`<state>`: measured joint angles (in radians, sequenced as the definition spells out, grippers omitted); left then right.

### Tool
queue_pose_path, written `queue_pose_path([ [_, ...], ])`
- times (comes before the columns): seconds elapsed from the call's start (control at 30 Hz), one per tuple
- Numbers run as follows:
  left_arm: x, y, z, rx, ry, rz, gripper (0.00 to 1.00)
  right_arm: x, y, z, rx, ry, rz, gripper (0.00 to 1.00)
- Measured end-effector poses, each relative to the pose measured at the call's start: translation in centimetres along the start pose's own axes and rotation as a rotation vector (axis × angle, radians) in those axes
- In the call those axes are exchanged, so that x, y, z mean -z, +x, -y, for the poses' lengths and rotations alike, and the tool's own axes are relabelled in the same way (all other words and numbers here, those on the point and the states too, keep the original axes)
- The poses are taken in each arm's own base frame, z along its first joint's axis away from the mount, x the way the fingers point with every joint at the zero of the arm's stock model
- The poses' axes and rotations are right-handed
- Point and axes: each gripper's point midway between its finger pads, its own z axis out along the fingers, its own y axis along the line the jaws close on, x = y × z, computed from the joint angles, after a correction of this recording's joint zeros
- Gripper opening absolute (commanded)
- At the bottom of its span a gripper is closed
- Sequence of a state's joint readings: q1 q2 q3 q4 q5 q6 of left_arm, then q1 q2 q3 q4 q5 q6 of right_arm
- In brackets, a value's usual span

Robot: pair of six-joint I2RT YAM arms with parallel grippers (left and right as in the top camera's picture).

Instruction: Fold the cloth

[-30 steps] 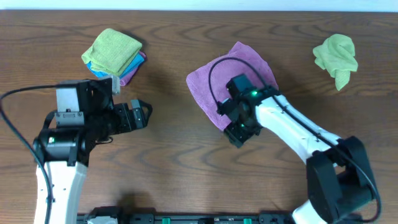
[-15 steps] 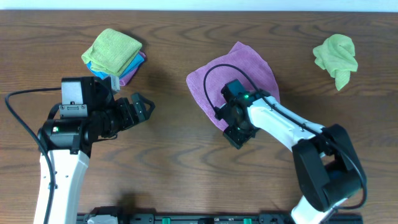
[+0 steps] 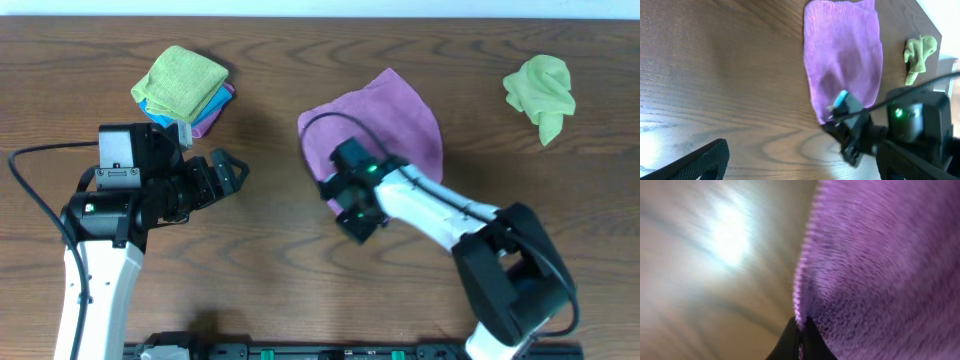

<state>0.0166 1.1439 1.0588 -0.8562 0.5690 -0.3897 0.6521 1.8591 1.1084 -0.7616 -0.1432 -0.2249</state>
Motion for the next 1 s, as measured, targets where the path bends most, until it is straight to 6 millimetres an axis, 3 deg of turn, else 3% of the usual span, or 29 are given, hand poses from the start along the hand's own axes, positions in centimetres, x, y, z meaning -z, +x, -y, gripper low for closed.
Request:
queue_pose_path([
  [0.2, 0.0, -0.1, -0.2, 0.0, -0.012, 0.006, 0.95, -0.6, -4.2, -8.1, 0.159, -0.089, 0.137, 0.04],
  [0.37, 0.0, -0.2, -0.4, 0.002, -0.025, 0.012, 0.95, -0.7, -5.3, -12.6, 0.222, -0.132, 0.186, 0.32],
  [0.4, 0.0, -0.2, -0.5, 0.003, -0.027, 0.013, 0.95, -0.8, -5.2, -12.9, 0.212, -0.128, 0.181, 0.44],
  [0.5, 0.0, -0.3, -0.5, 0.003, -0.03, 0.015, 0.95, -0.8, -5.0, -12.1, 0.145, -0.086, 0.164, 0.63],
  [0.57, 0.0, -0.3, -0.5, 0.003, -0.031, 0.015, 0.95, -0.6, -5.1, -11.1, 0.106, -0.056, 0.162, 0.7],
  [0.67, 0.0, -0.3, -0.5, 0.003, -0.031, 0.015, 0.95, 0.4, -5.6, -9.1, 0.044, -0.016, 0.186, 0.72],
  [0.83, 0.0, -0.3, -0.6, 0.004, -0.031, 0.016, 0.95, 3.8, -6.8, -5.1, -0.063, 0.046, 0.281, 0.72],
  [1.0, 0.3, -0.9, -1.1, 0.025, -0.033, 0.036, 0.95, 6.2, -6.2, -1.0, -0.164, 0.122, 0.302, 0.72],
])
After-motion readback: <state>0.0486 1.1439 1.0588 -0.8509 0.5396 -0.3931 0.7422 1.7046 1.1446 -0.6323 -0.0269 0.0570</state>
